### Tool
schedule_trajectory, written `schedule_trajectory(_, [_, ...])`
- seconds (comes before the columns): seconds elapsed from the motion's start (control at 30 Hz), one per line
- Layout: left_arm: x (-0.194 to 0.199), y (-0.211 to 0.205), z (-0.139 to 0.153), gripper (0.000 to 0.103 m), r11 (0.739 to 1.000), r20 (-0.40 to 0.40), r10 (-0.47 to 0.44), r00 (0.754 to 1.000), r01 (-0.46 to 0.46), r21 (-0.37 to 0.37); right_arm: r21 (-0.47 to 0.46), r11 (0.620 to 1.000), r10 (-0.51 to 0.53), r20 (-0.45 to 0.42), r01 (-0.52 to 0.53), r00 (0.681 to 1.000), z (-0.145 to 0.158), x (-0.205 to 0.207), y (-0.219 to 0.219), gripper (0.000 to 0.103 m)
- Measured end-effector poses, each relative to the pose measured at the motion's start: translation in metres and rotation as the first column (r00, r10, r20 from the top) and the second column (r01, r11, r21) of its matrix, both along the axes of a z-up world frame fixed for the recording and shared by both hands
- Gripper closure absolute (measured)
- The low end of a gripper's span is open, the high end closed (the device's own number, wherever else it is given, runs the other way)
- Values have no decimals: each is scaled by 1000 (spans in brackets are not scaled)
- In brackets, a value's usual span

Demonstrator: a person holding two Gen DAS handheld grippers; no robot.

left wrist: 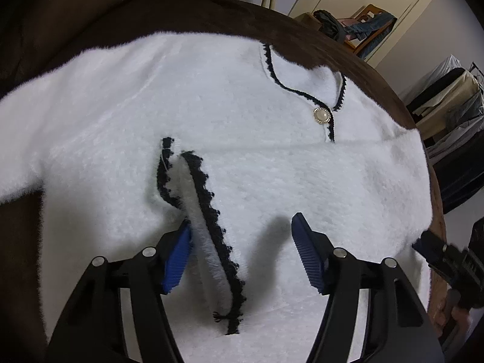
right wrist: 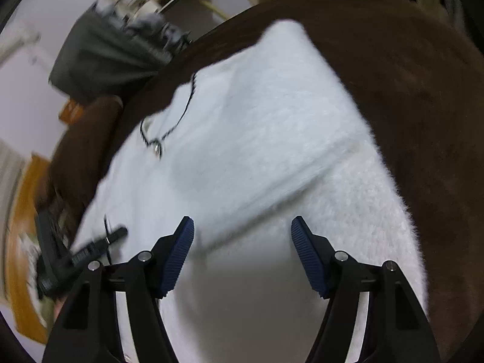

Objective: Fold large clothes

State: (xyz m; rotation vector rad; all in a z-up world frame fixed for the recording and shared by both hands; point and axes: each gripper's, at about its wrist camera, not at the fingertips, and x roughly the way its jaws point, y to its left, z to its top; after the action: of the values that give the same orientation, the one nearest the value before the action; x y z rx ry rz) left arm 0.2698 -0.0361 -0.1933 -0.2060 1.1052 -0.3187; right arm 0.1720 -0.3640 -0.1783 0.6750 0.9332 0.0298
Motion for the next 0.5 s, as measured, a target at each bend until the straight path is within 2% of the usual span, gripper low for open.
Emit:
schedule_trajectory(0.1, [-1, -3, 1, 65, 1000, 13, 0, 1000, 0, -8, 52, 997, -54, 21, 53, 998, -3, 3, -12, 45])
schedule_trajectory(0.13, [-1, -2, 1, 73, 1000, 10, -3, 1000, 4, -27, 77, 995, -72, 28, 70, 997, -4, 5, -17, 52])
schedule_trajectory(0.17, [-1, -3, 0, 76, 999, 4, -5, 1000, 5, -41, 96, 992, -83, 31, 79, 996, -6, 6, -20, 64])
schedule_trajectory(0.27, [-2, -8, 1, 83, 1000, 18, -15, 1000, 16, -22, 151, 984, -98, 24, 94, 995, -15, 14, -26, 85])
schedule_trajectory(0.33, [-5, -11, 7, 86, 1000, 43, -11, 999, 12, -13, 147, 984, -104, 41, 97, 994, -13, 15, -25, 90])
schedule_trajectory(0.5, [-10, -22, 33, 88, 999, 124, -38, 992, 34, 33, 105, 986, -137, 105, 126, 985, 1, 9, -22, 92])
